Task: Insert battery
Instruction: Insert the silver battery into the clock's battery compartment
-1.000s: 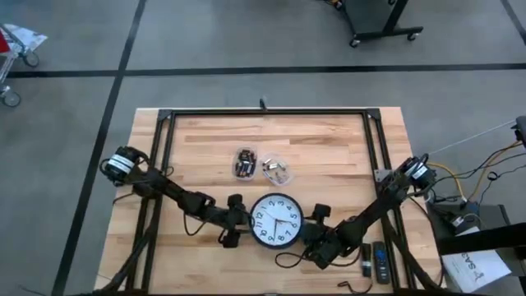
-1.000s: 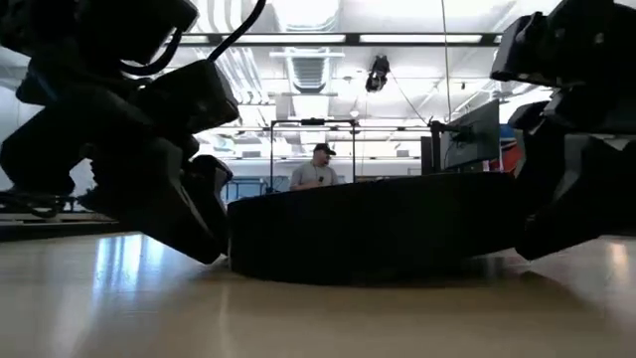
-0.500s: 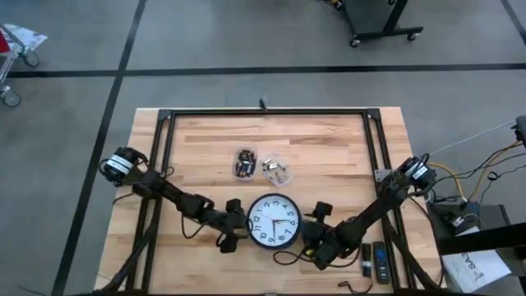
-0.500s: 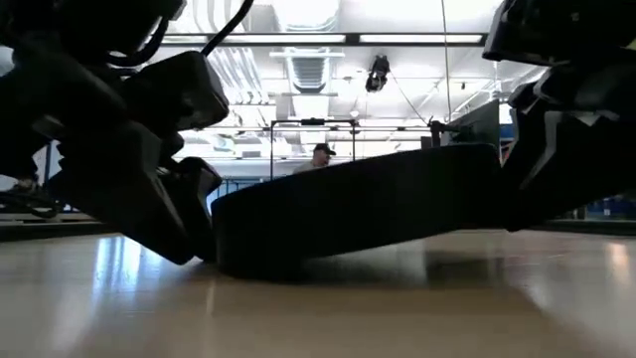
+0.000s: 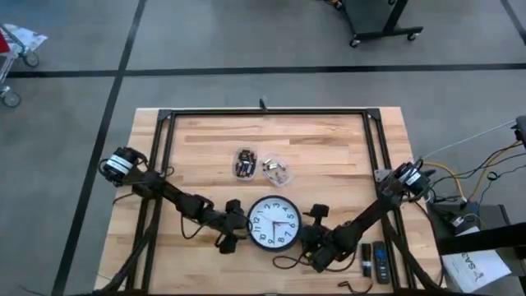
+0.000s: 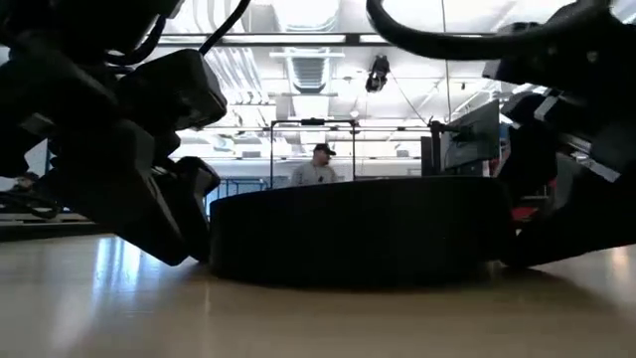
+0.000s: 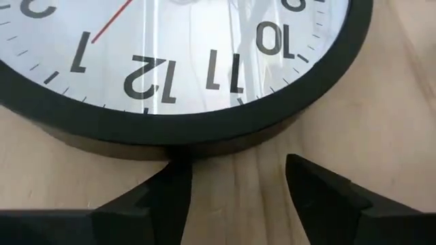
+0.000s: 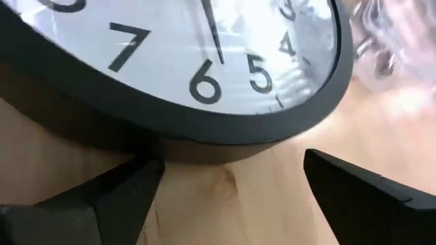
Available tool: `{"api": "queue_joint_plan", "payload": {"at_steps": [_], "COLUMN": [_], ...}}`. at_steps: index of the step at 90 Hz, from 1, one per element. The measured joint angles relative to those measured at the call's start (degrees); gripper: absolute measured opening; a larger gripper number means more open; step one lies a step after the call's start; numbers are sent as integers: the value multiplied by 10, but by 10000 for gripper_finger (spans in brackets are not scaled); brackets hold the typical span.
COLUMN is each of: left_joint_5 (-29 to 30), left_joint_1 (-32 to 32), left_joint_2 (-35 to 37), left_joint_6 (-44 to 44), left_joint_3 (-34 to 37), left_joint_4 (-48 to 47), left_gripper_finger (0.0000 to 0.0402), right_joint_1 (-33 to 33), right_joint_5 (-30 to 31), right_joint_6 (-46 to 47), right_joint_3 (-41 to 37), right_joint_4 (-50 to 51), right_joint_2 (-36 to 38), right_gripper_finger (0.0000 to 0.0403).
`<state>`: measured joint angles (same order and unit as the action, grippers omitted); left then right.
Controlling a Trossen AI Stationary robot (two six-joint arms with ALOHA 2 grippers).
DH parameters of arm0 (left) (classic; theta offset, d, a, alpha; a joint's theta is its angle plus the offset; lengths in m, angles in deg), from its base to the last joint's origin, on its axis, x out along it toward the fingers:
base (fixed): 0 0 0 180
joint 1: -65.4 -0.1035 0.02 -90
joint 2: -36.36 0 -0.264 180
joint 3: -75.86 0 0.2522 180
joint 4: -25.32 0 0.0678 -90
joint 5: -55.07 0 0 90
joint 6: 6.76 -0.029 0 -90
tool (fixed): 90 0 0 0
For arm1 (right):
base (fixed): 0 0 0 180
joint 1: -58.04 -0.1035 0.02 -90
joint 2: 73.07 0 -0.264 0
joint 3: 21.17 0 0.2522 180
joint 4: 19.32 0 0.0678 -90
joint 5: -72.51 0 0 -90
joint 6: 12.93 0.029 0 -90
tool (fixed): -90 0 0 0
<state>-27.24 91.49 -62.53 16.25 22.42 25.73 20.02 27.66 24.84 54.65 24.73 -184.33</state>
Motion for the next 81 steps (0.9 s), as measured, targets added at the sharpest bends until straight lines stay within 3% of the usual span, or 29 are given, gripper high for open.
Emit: {"api": "queue_joint_plan", "payload": {"at_steps": [22,39,56,81], "left_joint_5": [-6,-8,-14,-49], "left_joint_1": [2,3,3,4], "left_joint_2": [1,1,1,2], "left_joint_6": [4,9,15,39], "left_joint_3": [0,0,-1,-3], "left_joint_4": [-2,-2,-2,-11], "left_gripper_finger": [217,209,202,203], "right_joint_1": [3,4,3,2], "right_joint_5": [35,79,81,69], "right_joint_6": [-133,-174,-172,-90], "right_joint_3": [38,59,61,61], "right_joint_4": [27,58,64,63], "right_joint_2": [-6,-4,-4,-4], "right_gripper_finger": [335,334,333,330]}}
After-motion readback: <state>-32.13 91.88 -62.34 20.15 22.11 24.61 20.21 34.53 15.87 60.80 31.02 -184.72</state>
